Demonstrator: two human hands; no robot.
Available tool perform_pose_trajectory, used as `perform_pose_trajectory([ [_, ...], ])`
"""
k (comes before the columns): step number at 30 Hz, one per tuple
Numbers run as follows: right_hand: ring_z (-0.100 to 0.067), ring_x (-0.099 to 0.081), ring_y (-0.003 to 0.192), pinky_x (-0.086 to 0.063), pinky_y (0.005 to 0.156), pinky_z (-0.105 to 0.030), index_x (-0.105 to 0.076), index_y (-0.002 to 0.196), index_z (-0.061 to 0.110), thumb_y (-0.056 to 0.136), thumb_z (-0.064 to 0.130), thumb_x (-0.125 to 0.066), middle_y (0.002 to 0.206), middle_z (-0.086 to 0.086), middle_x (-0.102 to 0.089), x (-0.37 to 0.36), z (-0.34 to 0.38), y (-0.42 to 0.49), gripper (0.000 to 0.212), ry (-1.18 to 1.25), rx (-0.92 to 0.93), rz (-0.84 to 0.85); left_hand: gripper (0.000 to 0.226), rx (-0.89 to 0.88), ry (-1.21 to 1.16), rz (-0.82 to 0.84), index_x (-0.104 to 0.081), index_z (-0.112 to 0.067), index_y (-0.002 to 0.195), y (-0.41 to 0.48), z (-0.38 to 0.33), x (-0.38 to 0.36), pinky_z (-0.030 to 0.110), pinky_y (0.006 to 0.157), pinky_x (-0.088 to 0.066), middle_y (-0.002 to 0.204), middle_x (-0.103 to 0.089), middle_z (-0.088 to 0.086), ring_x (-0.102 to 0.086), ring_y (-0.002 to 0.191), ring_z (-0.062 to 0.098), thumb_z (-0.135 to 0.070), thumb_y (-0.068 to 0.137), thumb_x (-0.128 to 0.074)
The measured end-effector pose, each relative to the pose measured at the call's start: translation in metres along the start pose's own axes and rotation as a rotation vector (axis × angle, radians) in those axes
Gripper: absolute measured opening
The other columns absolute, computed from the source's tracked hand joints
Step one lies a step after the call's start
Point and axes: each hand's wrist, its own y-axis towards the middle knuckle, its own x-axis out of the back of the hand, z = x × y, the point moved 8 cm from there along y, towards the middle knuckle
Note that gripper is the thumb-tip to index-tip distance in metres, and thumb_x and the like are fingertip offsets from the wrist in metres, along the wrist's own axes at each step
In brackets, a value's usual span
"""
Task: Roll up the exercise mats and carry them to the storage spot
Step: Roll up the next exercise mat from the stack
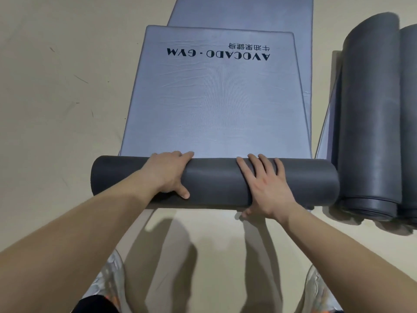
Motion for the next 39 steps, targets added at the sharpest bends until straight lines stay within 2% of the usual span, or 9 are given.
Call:
perform_pose_trajectory([
  [4,-0.033,-0.016,0.152,-0.010,0.121,-0.059,0.001,0.159,0.028,0.050,0.087,-0.070,0.163,-0.009,-0.020,0.015,-0.013,0.031,0.143,0.047,0.035,-0.018,0.149,0.014,0.210,-0.212,0.020,-0.026,0.156,-0.013,-0.006,-0.027,0.062,0.120,-0.010,0.167,0.001,0.009,-0.003,0.154,0.038,-0.087,0.054,-0.070],
  [10,-0.038,-0.043,0.135,-0.031,0.112,-0.058,-0.027,0.156,0.024,0.050,0.078,-0.075,0.150,-0.012,-0.044,0.014,-0.011,0.035,0.129,-0.037,0.012,-0.195,0.133,-0.087,0.058,-0.236,-0.001,-0.034,0.159,0.025,0.012,0.000,0.053,0.121,-0.017,0.164,-0.021,-0.002,-0.023,0.150,0.027,-0.077,0.055,-0.072],
  [15,-0.029,-0.057,0.112,-0.043,0.098,-0.045,-0.029,0.147,0.034,0.058,0.076,-0.069,0.134,0.000,-0.053,0.041,-0.015,0.049,0.106,-0.039,0.074,-0.043,0.122,-0.037,0.076,-0.292,-0.021,-0.031,0.156,0.010,0.007,0.006,0.045,0.114,-0.032,0.156,-0.038,-0.005,-0.043,0.137,0.025,-0.081,0.055,-0.069],
  [19,-0.024,-0.061,0.099,-0.050,0.087,-0.038,-0.040,0.137,0.040,0.053,0.069,-0.076,0.115,0.007,-0.059,0.040,-0.003,0.026,0.096,0.090,0.108,0.172,0.110,-0.057,-0.063,-0.069,-0.037,-0.036,0.143,-0.010,0.002,-0.010,0.040,0.090,-0.049,0.123,-0.055,-0.010,-0.058,0.104,0.021,-0.077,0.048,-0.073],
  [22,-0.022,-0.059,0.109,-0.048,0.097,-0.041,-0.036,0.144,0.039,0.052,0.071,-0.078,0.121,0.009,-0.059,0.034,0.007,0.010,0.105,0.134,0.097,0.218,0.113,-0.069,-0.096,0.068,-0.037,-0.037,0.146,-0.020,0.001,-0.023,0.038,0.088,-0.049,0.118,-0.058,-0.010,-0.057,0.104,0.020,-0.077,0.048,-0.079],
  [28,-0.039,-0.035,0.142,-0.019,0.117,-0.059,-0.011,0.161,0.021,0.046,0.072,-0.088,0.155,-0.016,-0.037,0.012,0.014,-0.028,0.149,-0.080,0.060,-0.124,0.122,0.001,-0.240,0.190,-0.036,-0.042,0.152,-0.003,0.013,-0.011,0.039,0.103,-0.046,0.140,-0.058,-0.009,-0.055,0.124,0.021,-0.075,0.045,-0.086],
  [32,-0.033,-0.036,0.139,-0.021,0.117,-0.056,-0.013,0.159,0.028,0.040,0.083,-0.081,0.153,-0.010,-0.040,0.021,0.001,0.008,0.147,-0.021,0.050,-0.075,0.121,0.059,-0.169,-0.215,-0.018,-0.038,0.160,-0.032,0.015,0.001,0.041,0.115,-0.032,0.156,-0.042,-0.006,-0.041,0.140,0.023,-0.083,0.061,-0.070],
  [35,-0.033,-0.019,0.151,-0.007,0.123,-0.058,0.000,0.159,0.032,0.047,0.087,-0.072,0.163,-0.007,-0.022,0.044,-0.009,0.038,0.144,-0.005,0.064,-0.014,0.145,0.043,0.046,-0.280,0.016,-0.030,0.159,-0.041,0.007,-0.018,0.052,0.125,-0.005,0.170,0.004,0.004,0.002,0.156,0.034,-0.091,0.054,-0.062],
  [39,-0.041,-0.027,0.145,-0.017,0.116,-0.065,-0.011,0.161,0.024,0.037,0.079,-0.084,0.158,-0.018,-0.028,0.031,0.000,0.041,0.154,-0.102,0.009,-0.118,0.146,0.022,0.038,-0.299,0.007,-0.031,0.160,0.005,0.028,0.004,0.049,0.125,-0.009,0.169,-0.008,0.001,-0.005,0.156,0.030,-0.087,0.050,-0.071],
])
